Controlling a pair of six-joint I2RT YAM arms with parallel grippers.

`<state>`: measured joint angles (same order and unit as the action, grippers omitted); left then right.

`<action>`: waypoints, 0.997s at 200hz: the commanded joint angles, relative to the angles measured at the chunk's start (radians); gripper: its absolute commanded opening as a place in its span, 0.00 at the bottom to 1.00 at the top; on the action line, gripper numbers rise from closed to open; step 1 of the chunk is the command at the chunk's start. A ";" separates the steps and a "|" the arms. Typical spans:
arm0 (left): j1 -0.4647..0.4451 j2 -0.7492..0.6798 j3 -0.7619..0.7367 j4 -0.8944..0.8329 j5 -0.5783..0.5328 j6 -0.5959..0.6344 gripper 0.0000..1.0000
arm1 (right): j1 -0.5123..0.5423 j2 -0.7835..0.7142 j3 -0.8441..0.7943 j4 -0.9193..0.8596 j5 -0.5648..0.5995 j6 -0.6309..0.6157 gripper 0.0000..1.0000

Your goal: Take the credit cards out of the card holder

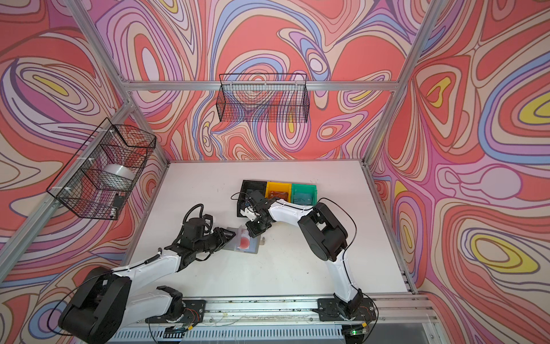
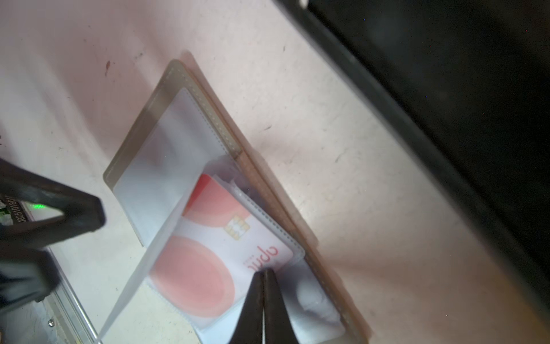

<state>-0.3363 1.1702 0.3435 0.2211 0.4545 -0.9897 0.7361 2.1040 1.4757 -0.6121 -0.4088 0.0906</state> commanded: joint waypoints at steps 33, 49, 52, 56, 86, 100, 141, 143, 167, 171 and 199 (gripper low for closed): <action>0.013 -0.060 0.013 -0.155 0.004 0.026 0.33 | 0.018 0.036 -0.005 -0.013 0.013 -0.002 0.07; 0.013 -0.058 0.018 -0.121 0.036 0.009 0.32 | 0.020 0.031 -0.001 -0.011 0.008 -0.002 0.07; 0.012 -0.058 0.018 -0.117 0.040 0.008 0.33 | 0.022 0.029 0.001 -0.011 0.008 -0.002 0.07; 0.011 -0.058 0.021 -0.116 0.041 0.008 0.32 | 0.022 0.029 0.003 -0.011 0.005 -0.002 0.07; 0.011 -0.064 0.025 -0.131 0.033 0.013 0.32 | 0.037 0.022 0.040 -0.014 -0.009 -0.002 0.07; 0.010 -0.066 0.022 -0.133 0.036 0.013 0.32 | 0.046 0.031 0.065 -0.025 -0.013 -0.002 0.07; 0.010 -0.123 0.026 -0.198 0.003 0.024 0.32 | 0.057 0.044 0.089 -0.043 -0.004 -0.006 0.07; 0.011 -0.126 0.026 -0.203 0.001 0.025 0.32 | 0.057 0.043 0.087 -0.043 -0.003 -0.006 0.07; 0.011 -0.148 0.043 -0.231 -0.002 0.033 0.32 | 0.056 0.041 0.079 -0.039 -0.008 -0.008 0.07; 0.010 -0.150 0.043 -0.230 -0.001 0.032 0.32 | 0.057 0.041 0.078 -0.037 -0.011 -0.007 0.07; 0.010 -0.149 0.041 -0.207 0.017 0.018 0.32 | 0.059 0.048 0.085 -0.004 -0.071 -0.003 0.07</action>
<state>-0.3275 1.0306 0.3660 0.0330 0.4698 -0.9718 0.7925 2.1288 1.5517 -0.6418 -0.4232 0.0906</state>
